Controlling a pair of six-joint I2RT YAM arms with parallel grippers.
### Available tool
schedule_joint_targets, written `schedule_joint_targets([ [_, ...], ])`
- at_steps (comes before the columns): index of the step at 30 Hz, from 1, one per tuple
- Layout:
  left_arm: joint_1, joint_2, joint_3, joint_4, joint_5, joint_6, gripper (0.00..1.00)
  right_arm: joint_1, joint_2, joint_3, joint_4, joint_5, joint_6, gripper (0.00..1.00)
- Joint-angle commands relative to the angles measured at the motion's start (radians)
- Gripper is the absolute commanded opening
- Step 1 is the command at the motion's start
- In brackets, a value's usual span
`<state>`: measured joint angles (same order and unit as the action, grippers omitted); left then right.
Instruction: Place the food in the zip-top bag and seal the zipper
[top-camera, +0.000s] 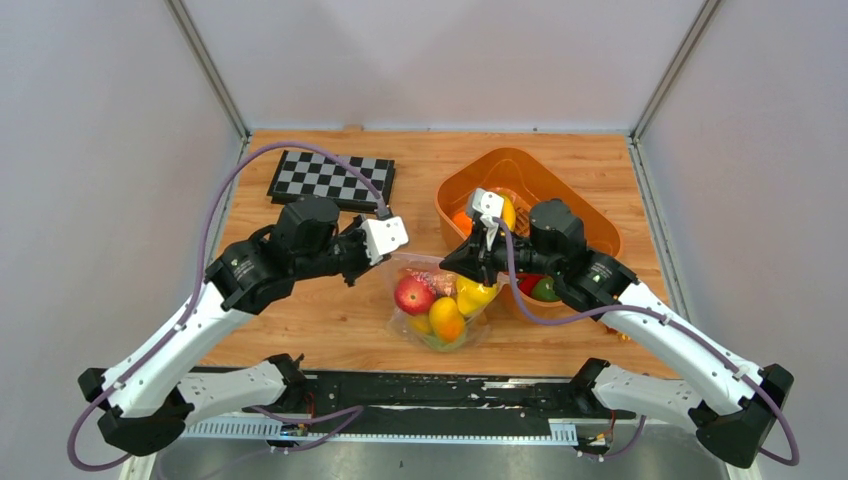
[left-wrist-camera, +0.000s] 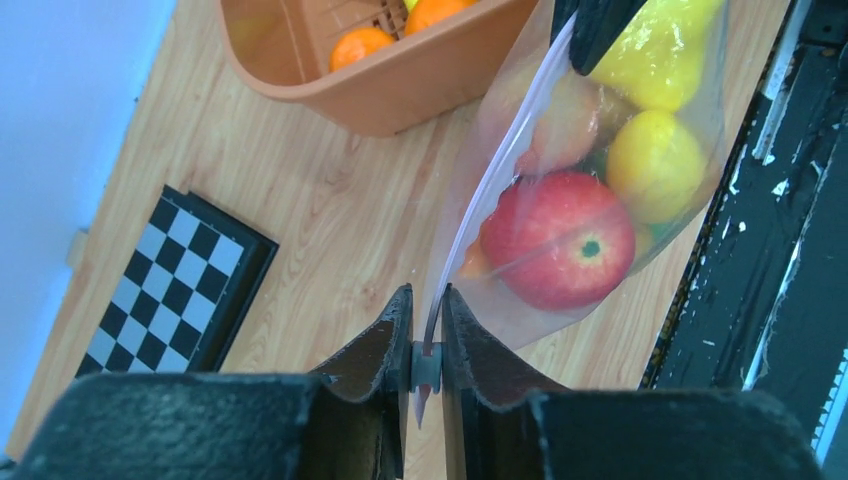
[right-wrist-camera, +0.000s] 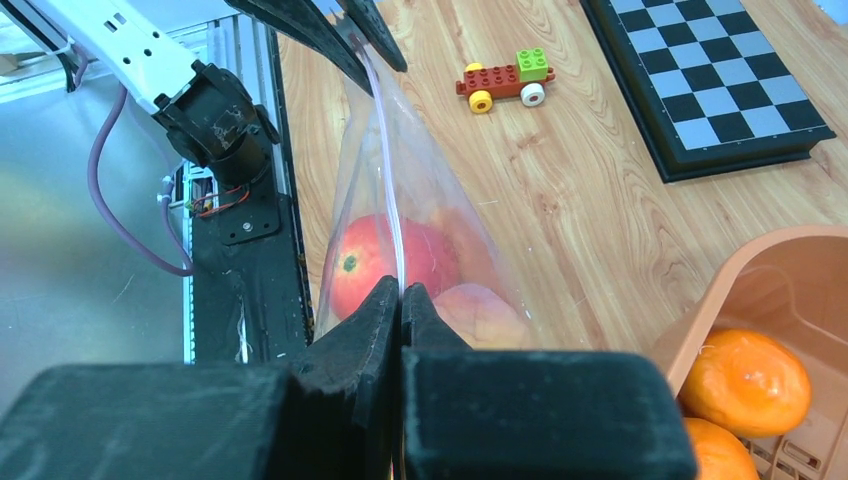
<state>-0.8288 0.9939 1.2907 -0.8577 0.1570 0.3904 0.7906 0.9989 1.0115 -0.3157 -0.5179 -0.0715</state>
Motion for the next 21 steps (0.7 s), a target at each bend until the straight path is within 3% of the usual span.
schedule_joint_targets([
  [1, 0.007, -0.057, 0.018, -0.004, -0.026, 0.008, 0.2, -0.002, 0.005, 0.014, 0.026, -0.007, 0.011, 0.0],
  [11, 0.008, -0.091, 0.003, -0.023, -0.068, -0.002, 0.19, -0.002, 0.006, 0.006, 0.026, 0.005, 0.021, 0.0],
  [14, 0.008, -0.104, -0.012, -0.012, -0.077, -0.016, 0.24, -0.003, 0.008, 0.008, 0.027, -0.004, 0.024, 0.0],
  [15, 0.007, -0.109, -0.019, -0.001, -0.082, -0.024, 0.33, -0.004, 0.01, 0.01, 0.029, -0.009, 0.027, 0.0],
  [17, 0.008, -0.126, -0.037, 0.052, -0.092, -0.058, 0.62, -0.002, 0.017, 0.012, 0.046, -0.034, 0.039, 0.0],
  [18, 0.008, -0.138, -0.048, 0.088, -0.103, -0.082, 0.72, -0.002, 0.027, 0.013, 0.065, -0.051, 0.058, 0.0],
  [21, 0.008, -0.182, -0.095, 0.215, -0.152, -0.164, 0.92, 0.004, 0.065, 0.018, 0.126, -0.12, 0.133, 0.0],
])
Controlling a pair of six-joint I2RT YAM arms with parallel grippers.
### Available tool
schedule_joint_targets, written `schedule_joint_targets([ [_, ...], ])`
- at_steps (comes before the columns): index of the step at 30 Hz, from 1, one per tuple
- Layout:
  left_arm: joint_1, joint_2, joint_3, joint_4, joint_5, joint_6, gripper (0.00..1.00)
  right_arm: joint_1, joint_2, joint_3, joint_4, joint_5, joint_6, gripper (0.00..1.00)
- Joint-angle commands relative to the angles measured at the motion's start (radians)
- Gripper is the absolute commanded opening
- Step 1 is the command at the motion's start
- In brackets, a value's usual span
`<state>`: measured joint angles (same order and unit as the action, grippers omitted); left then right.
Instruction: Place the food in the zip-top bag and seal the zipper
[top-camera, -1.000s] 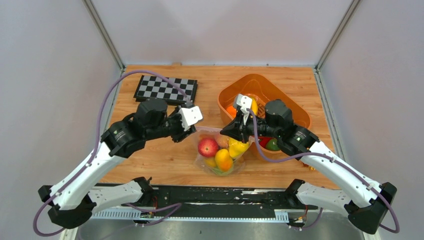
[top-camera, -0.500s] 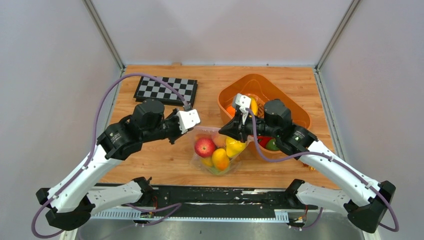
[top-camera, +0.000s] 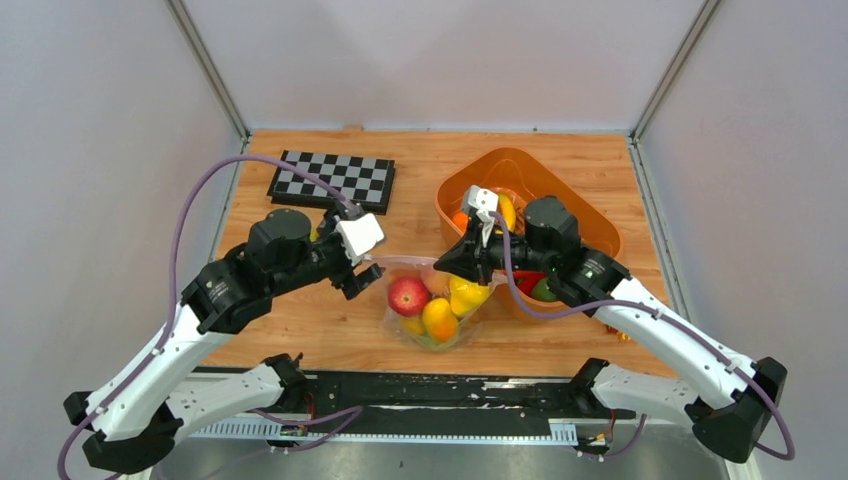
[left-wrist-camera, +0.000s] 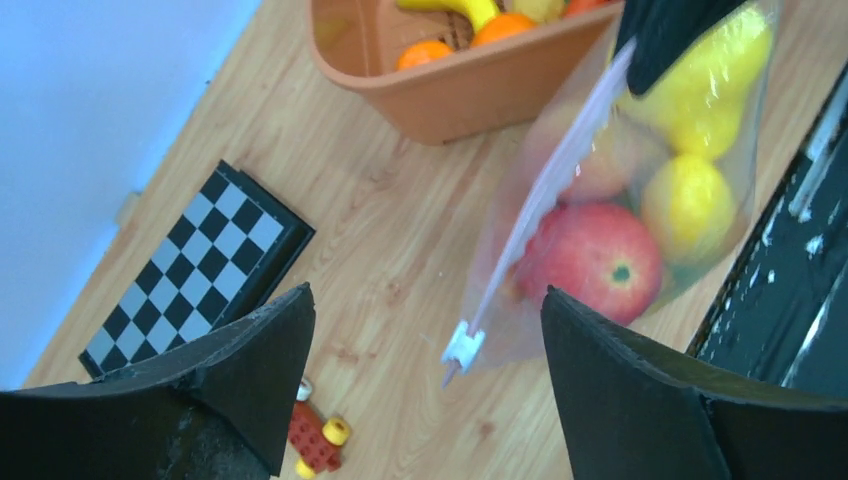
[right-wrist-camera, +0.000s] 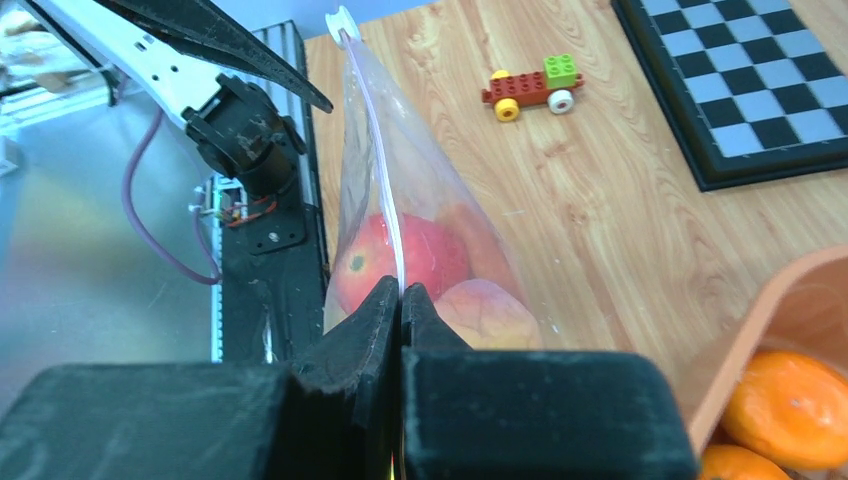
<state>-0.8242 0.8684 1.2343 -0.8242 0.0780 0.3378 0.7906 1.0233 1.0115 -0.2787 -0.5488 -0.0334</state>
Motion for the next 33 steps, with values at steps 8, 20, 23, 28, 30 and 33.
schedule_joint_targets([
  [8, 0.003, -0.182, -0.065, 0.322, -0.238, -0.221, 1.0, 0.088, 0.141, 0.073, 0.168, -0.045, 0.175, 0.0],
  [20, 0.003, -0.268, -0.179, 0.426, -0.554, -0.386, 1.0, 0.068, 0.267, 0.353, -0.04, 0.067, -0.216, 0.0],
  [23, 0.003, -0.287, -0.166, 0.433, -0.575, -0.423, 1.0, 0.064, 0.308, 0.435, -0.096, 0.081, -0.289, 0.0],
  [28, 0.003, -0.344, -0.175, 0.426, -0.678, -0.42, 1.0, 0.062, 0.352, 0.487, -0.141, 0.047, -0.315, 0.0],
  [30, 0.003, -0.375, -0.187, 0.42, -0.695, -0.433, 1.0, 0.065, 0.357, 0.471, -0.166, -0.015, -0.29, 0.0],
  [33, 0.003, -0.418, -0.213, 0.426, -0.719, -0.455, 1.0, 0.091, 0.354, 0.378, -0.173, -0.125, -0.243, 0.0],
])
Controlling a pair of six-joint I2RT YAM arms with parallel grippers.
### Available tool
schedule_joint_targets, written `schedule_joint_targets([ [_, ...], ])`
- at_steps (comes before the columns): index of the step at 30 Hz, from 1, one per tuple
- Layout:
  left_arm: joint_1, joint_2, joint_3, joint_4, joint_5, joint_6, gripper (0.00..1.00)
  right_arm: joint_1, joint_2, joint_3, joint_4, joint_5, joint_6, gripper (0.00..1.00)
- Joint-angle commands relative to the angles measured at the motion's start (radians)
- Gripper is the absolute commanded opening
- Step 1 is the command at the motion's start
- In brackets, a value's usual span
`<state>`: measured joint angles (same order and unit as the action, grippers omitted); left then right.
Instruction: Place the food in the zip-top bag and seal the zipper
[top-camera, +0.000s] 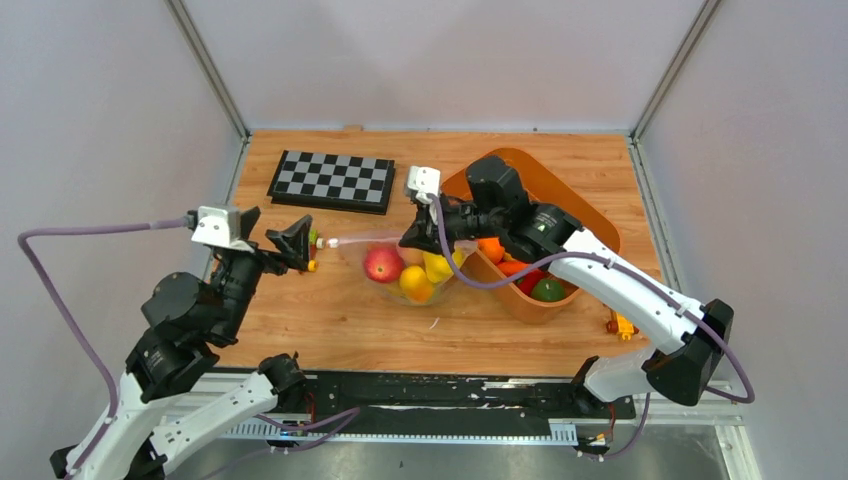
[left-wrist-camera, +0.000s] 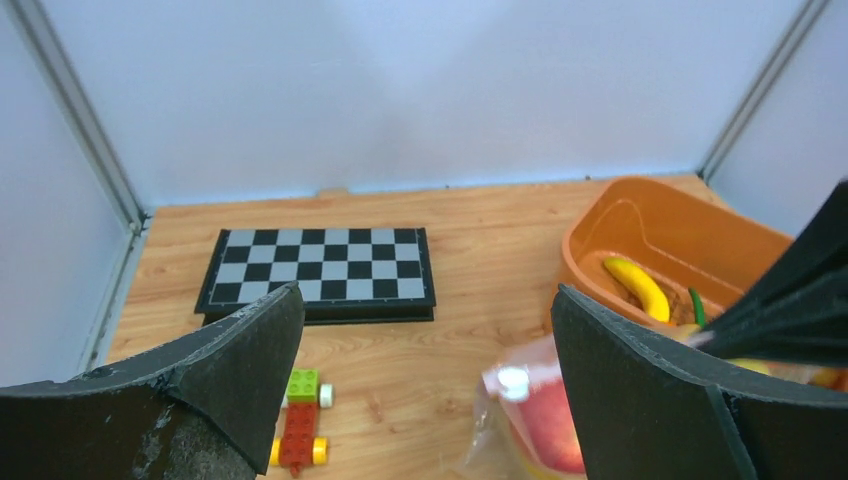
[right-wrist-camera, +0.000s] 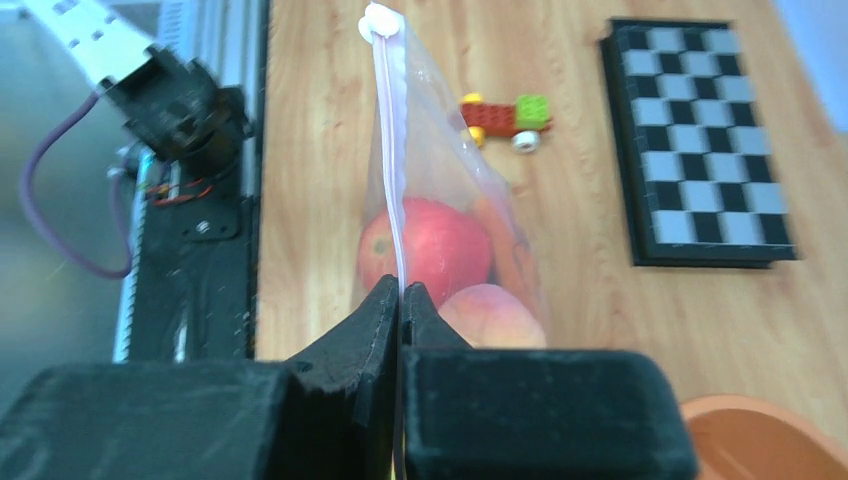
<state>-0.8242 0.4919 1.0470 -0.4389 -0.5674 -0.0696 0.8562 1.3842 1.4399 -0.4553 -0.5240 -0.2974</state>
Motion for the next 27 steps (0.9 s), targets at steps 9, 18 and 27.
schedule_joint_targets([
  [9, 0.003, 0.012, -0.003, -0.03, -0.034, -0.073, 1.0, 0.145, -0.052, -0.327, 0.149, -0.195, 0.236, 0.0],
  [18, 0.004, 0.061, -0.036, -0.1, 0.046, -0.147, 1.0, 0.165, -0.044, -0.384, 0.103, -0.178, 0.261, 0.0],
  [27, 0.003, 0.059, -0.095, -0.14, 0.054, -0.231, 1.0, 0.206, 0.072, -0.42, 0.177, -0.067, 0.315, 0.0],
])
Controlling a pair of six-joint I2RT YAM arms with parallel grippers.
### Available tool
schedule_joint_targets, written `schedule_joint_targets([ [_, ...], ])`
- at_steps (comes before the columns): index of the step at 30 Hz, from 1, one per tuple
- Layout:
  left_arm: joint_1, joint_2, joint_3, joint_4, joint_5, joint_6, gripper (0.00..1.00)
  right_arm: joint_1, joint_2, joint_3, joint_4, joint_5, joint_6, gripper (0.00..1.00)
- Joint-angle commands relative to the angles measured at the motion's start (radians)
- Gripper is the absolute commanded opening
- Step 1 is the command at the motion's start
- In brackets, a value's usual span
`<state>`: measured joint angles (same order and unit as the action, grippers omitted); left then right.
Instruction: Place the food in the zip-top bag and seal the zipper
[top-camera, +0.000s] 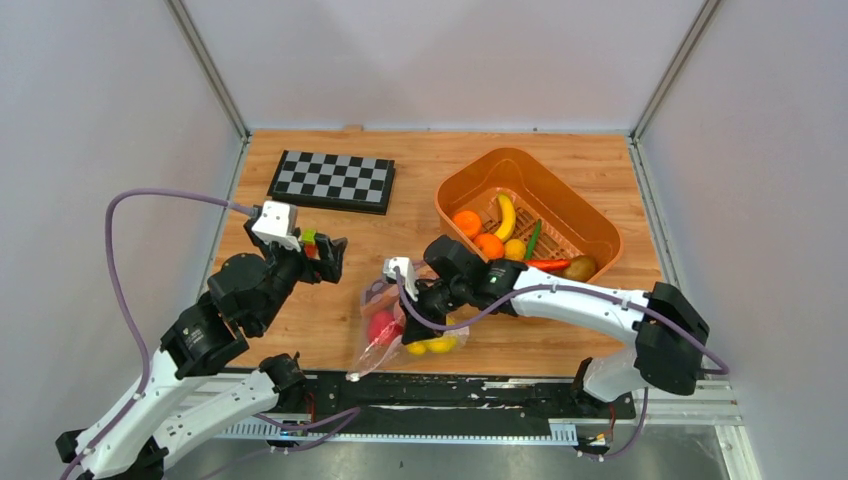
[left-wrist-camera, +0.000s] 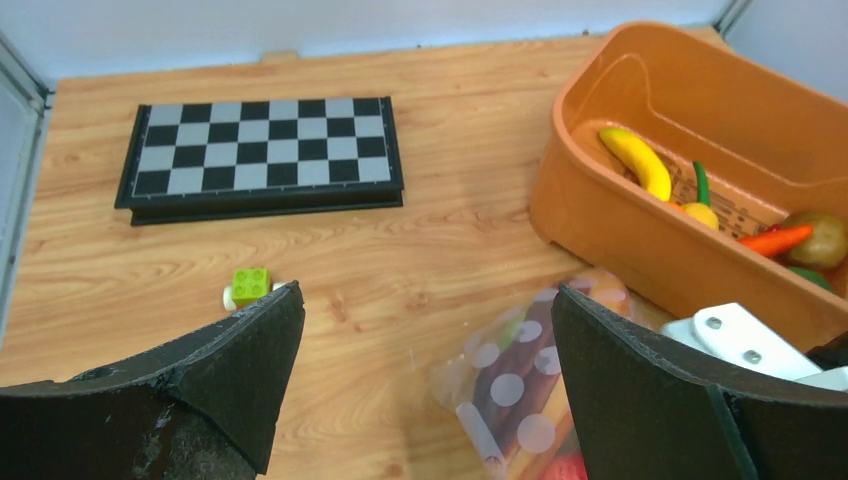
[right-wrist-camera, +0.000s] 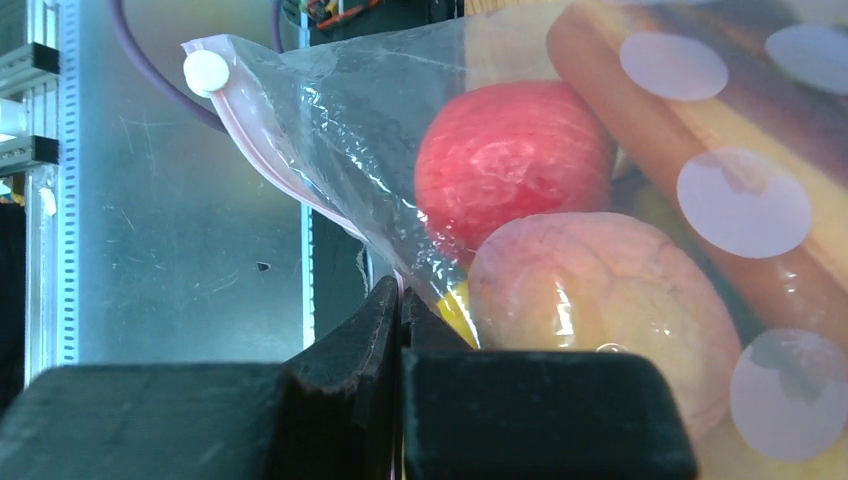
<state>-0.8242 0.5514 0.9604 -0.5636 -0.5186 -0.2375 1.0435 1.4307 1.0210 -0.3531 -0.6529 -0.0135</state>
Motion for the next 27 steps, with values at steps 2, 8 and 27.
schedule_joint_targets([
  [2, 0.003, -0.002, -0.014, -0.022, 0.001, -0.075, 1.0, 0.022, 0.045, 0.014, 0.063, 0.058, 0.019, 0.0],
  [8, 0.003, 0.002, -0.028, -0.018, 0.008, -0.095, 1.0, 0.026, 0.097, 0.045, 0.011, 0.242, -0.029, 0.0],
  [27, 0.003, 0.066, -0.131, 0.013, 0.056, -0.248, 1.0, 0.021, -0.061, 0.03, 0.039, 0.242, 0.155, 0.64],
])
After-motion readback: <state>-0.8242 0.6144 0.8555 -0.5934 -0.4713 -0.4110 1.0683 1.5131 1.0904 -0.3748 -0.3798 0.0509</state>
